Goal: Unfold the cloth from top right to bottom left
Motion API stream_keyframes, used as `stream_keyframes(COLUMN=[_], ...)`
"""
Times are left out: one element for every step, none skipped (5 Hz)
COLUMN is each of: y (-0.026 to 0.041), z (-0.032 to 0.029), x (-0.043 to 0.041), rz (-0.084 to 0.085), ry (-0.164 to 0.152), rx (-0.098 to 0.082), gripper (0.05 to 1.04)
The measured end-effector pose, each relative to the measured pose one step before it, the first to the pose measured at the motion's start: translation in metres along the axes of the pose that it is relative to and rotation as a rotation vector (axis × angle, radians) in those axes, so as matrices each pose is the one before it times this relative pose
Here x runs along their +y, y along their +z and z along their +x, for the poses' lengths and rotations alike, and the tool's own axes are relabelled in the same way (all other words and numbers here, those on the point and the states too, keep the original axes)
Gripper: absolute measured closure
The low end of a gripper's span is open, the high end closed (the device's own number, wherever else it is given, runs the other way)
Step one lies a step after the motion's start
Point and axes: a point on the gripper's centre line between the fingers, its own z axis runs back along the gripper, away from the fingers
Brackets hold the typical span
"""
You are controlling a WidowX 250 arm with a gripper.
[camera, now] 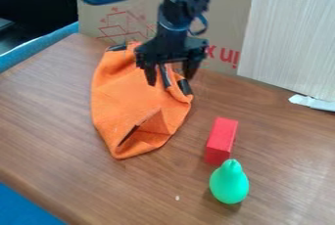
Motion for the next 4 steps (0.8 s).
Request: stream_keyframes(y=[-0.01192,-0.00761,-0.00413,-0.00053], z=[-0.00787,0.00663,0.00519,0.00539], x=[-0.00277,-0.00501,-0.00434,0.00077], rz=[0.0316,0.0169,0.0078,0.0034], ry=[-0.0231,0.0036,0.0041,-0.0048], rx=[0.008,-0.0136,-0.0097,-0.0115], gripper=[0.082,0.082,0.082,0.122])
